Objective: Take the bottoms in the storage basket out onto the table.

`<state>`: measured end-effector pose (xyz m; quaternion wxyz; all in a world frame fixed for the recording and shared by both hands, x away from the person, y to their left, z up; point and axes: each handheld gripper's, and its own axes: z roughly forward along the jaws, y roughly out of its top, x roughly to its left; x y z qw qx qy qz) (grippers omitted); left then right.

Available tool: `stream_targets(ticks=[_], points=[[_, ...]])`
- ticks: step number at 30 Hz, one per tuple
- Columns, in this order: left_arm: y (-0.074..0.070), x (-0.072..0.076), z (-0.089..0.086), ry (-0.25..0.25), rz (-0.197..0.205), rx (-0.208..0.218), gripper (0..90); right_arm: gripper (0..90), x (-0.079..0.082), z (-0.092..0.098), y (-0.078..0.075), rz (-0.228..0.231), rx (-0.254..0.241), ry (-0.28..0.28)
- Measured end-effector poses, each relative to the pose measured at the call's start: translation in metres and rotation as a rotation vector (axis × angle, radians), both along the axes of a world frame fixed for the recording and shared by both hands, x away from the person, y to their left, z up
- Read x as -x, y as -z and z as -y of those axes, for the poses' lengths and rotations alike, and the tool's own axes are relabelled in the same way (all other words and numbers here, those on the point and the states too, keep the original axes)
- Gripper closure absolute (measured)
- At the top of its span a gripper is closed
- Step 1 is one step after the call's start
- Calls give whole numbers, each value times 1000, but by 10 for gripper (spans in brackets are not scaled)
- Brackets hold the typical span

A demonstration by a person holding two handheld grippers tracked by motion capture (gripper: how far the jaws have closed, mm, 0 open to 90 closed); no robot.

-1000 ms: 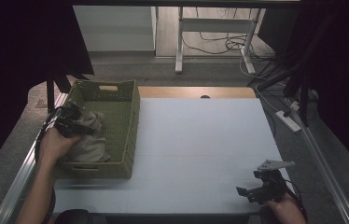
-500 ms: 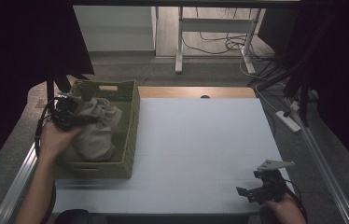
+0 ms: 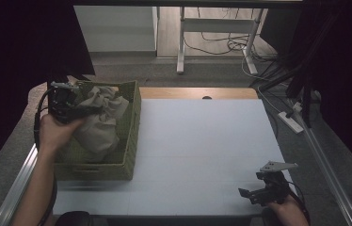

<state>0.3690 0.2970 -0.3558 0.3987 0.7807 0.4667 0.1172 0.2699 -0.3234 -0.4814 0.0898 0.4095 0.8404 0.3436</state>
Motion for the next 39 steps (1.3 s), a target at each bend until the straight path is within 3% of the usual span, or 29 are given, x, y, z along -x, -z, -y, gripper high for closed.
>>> stream_targets(ticks=[22,39], points=[[-56,-3,31,86,122,59,711,5,1,2,-1,16,-18,13],[-74,-11,66,171,182,114,711,5,2,6,-2,33,-47,33]])
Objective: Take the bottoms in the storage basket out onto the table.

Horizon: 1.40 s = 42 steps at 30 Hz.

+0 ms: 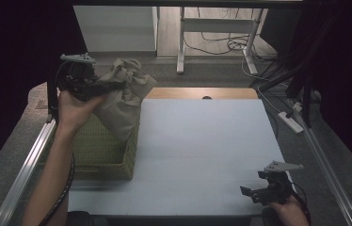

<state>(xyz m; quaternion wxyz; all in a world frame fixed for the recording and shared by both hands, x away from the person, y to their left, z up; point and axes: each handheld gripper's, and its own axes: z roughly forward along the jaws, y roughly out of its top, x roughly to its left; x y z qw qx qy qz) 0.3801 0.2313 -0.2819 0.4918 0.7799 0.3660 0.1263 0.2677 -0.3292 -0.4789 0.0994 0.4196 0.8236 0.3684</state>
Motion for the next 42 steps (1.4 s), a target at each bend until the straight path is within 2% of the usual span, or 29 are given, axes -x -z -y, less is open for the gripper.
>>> stream_targets(ticks=[11,21,32,42], points=[[-10,-8,28,68,20,32,711,5,0,3,-1,5,-25,12],[-18,-12,56,121,42,41,711,5,0,3,-1,1,-30,13],[-14,-20,85,182,36,49,711,5,0,4,-1,-3,-32,13],[-3,-25,106,195,41,19,709,5,0,5,-1,1,-39,18]])
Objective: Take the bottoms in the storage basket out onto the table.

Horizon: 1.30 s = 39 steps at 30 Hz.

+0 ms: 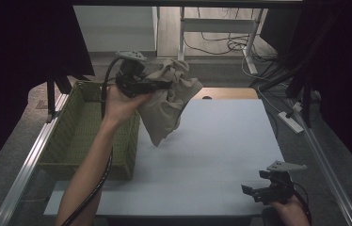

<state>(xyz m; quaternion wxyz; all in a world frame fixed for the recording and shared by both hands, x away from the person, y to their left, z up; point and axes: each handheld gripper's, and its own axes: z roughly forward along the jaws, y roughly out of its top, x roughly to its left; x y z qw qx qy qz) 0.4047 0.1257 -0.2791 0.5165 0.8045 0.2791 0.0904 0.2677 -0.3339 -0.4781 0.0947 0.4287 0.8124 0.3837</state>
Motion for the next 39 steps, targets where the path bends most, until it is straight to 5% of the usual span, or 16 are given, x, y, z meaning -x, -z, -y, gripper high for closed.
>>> stream_targets(ticks=[21,39], points=[[32,-14,37,17,-11,-34,698,5,0,0,0,-6,-5,-5],[75,-23,69,25,-52,-70,690,5,0,1,0,-9,-14,-6]])
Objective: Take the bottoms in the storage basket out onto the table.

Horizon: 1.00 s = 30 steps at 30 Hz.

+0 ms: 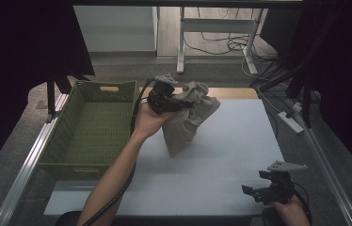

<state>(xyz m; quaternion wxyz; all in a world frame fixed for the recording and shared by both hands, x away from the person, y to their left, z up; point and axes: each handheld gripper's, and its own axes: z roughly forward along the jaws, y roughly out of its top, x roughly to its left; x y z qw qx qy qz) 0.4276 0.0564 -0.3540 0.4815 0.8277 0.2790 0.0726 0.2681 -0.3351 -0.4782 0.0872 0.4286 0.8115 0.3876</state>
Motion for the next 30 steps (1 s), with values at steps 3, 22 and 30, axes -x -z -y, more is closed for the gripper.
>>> stream_targets(ticks=[3,22,30], points=[[9,-1,4,-1,-14,-13,689,5,0,0,0,-3,0,-2],[73,-6,28,-17,-124,-62,671,5,-1,-1,1,-5,2,-6],[95,-6,35,-15,-160,-79,669,5,-1,-1,1,-10,7,-11]])
